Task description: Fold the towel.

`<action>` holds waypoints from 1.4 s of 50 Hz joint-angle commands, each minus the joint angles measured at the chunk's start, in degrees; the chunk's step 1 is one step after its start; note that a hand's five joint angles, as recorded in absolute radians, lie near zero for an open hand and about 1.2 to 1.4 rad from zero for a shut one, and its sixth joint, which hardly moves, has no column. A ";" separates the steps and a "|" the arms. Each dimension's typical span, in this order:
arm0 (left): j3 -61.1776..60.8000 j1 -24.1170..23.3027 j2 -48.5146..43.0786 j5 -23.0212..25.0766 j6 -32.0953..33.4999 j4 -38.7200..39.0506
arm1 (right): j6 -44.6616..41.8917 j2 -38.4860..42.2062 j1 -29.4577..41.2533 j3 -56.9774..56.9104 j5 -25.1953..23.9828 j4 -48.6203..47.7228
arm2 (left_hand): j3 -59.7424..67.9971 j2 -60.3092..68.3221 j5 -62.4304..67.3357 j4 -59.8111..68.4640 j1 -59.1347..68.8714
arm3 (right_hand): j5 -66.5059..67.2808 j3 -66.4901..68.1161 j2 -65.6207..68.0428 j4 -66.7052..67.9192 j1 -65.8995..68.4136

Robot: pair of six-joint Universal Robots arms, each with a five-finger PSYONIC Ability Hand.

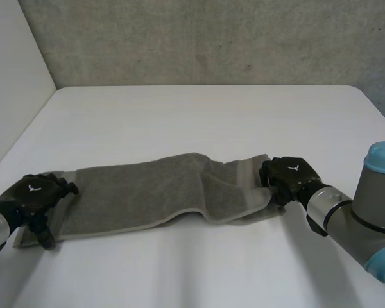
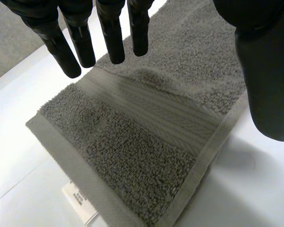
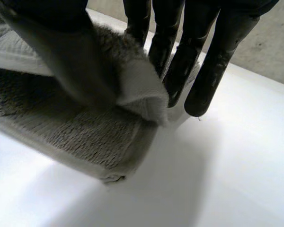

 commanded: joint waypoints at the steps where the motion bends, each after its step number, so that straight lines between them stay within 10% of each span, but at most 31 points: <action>1: 0.23 0.05 -0.51 -0.24 0.11 0.27 | -0.05 1.57 0.23 -0.43 -1.32 -0.14 | 0.61 0.63 0.44 0.86 0.68 | 17.48 17.13 16.51 17.40 16.87; 14: 0.66 -0.13 -3.31 -0.76 0.38 3.70 | -0.05 0.87 -0.38 -0.34 -1.33 0.04 | 25.80 25.82 25.63 26.05 25.87 | 17.48 17.13 16.51 17.40 16.87; 38: 3.92 -1.27 -7.89 -0.85 0.29 3.61 | -0.14 0.87 -0.38 -0.43 -1.33 0.21 | 26.18 26.20 26.00 26.43 26.24 | 17.48 17.13 16.51 17.40 16.87; 44: 5.24 -1.98 -8.68 -3.05 -0.41 3.44 | -0.14 0.78 -0.38 -0.43 -1.33 0.30 | 58.12 58.14 57.94 58.36 58.18 | 17.48 17.13 16.51 17.40 16.87; 61: 5.50 -3.65 -3.67 -3.31 -4.55 3.00 | -0.14 0.52 -0.38 -0.25 -1.33 0.48 | 58.12 58.14 57.94 58.37 58.18 | 17.48 17.13 16.51 17.40 16.87; 63: 2.79 -3.56 -1.75 -3.05 -4.02 2.47 | -0.14 0.17 -0.38 -0.17 -1.33 0.48 | 12.89 12.91 12.71 13.14 12.95 | 17.48 17.13 16.51 17.40 16.87; 70: -0.12 -2.59 0.20 -3.05 -2.61 3.35 | -0.14 0.08 -0.38 -0.25 -1.33 0.48 | 3.64 3.66 3.46 3.89 3.70 | 17.48 17.13 16.51 17.40 16.87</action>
